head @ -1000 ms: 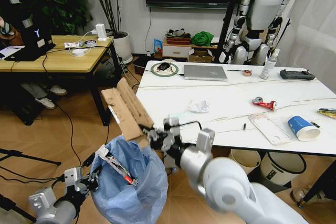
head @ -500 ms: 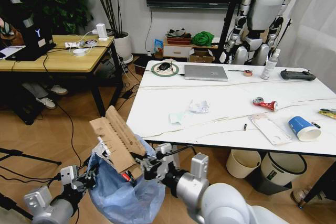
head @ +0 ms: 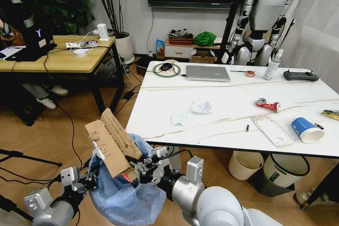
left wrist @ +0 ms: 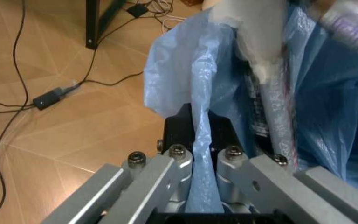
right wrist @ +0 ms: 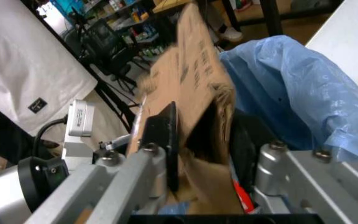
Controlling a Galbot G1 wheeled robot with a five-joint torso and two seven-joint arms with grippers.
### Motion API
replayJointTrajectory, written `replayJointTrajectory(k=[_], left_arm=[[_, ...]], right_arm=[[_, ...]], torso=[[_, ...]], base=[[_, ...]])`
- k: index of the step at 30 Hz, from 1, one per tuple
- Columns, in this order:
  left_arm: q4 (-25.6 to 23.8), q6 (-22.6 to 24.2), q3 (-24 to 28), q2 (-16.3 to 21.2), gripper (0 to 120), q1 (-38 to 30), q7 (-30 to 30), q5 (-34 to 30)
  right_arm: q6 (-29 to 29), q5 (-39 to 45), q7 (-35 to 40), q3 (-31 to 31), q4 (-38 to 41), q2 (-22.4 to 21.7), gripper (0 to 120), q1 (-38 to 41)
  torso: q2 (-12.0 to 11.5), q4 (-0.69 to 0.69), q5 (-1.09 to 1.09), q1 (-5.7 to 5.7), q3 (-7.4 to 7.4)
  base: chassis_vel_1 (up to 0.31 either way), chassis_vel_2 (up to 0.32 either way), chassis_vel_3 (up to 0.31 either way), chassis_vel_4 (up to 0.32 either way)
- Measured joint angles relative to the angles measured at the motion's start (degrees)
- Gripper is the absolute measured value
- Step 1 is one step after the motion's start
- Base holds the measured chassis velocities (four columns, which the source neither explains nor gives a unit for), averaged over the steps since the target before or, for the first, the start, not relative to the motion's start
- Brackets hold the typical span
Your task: Pick up the trash bin and place the trash from the table into it.
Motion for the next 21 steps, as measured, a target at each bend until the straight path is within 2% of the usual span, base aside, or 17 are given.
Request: replayJointTrajectory(k=[3, 6, 12, 14, 18, 21], left_arm=[[0.0, 0.0, -0.08, 0.01, 0, 0.0, 0.0, 0.01], [-0.01, 0.0, -0.08, 0.01, 0, -0.03, 0.0, 0.02], [-0.01, 0.0, -0.07, 0.01, 0, -0.2, 0.01, 0.02], [0.0, 0.0, -0.04, -0.01, 0, -0.22, 0.01, 0.03], [0.39, 0.0, 0.66, -0.45, 0, -0.36, 0.03, 0.54], [1.13, -0.05, 1.99, -0.82, 0, 0.13, 0.01, 1.39]], right_arm=[[0.0, -0.15, -0.01, 0.27, -0.01, 0.0, 43, -0.02], [0.0, -0.18, -0.03, 0.53, -0.01, -0.01, 50, 0.08], [-0.05, -0.4, -0.32, 3.29, -0.02, 0.52, 75, 0.92], [-0.09, -0.37, -0.34, 4.01, -0.02, 0.63, 79, 1.08], [-1.57, -0.51, 0.68, 8.44, -0.12, 0.82, 96, 1.46], [-3.73, -0.53, 3.28, 11.65, -0.85, 1.65, 99, 1.29]], torso=[[0.0, 0.0, 0.0, 0.0, 0.0], [0.0, 0.0, 0.0, 0.0, 0.0], [0.0, 0.0, 0.0, 0.0, 0.0], [0.0, 0.0, 0.0, 0.0, 0.0], [0.0, 0.0, 0.01, 0.0, 0.0], [0.0, -0.01, 0.0, 0.0, 0.0]], base=[[0.0, 0.0, 0.0, 0.0], [0.0, 0.0, 0.0, 0.0], [0.0, 0.0, 0.0, 0.0], [0.0, 0.0, 0.0, 0.0], [0.0, 0.0, 0.0, 0.0], [0.0, 0.0, 0.0, 0.0]])
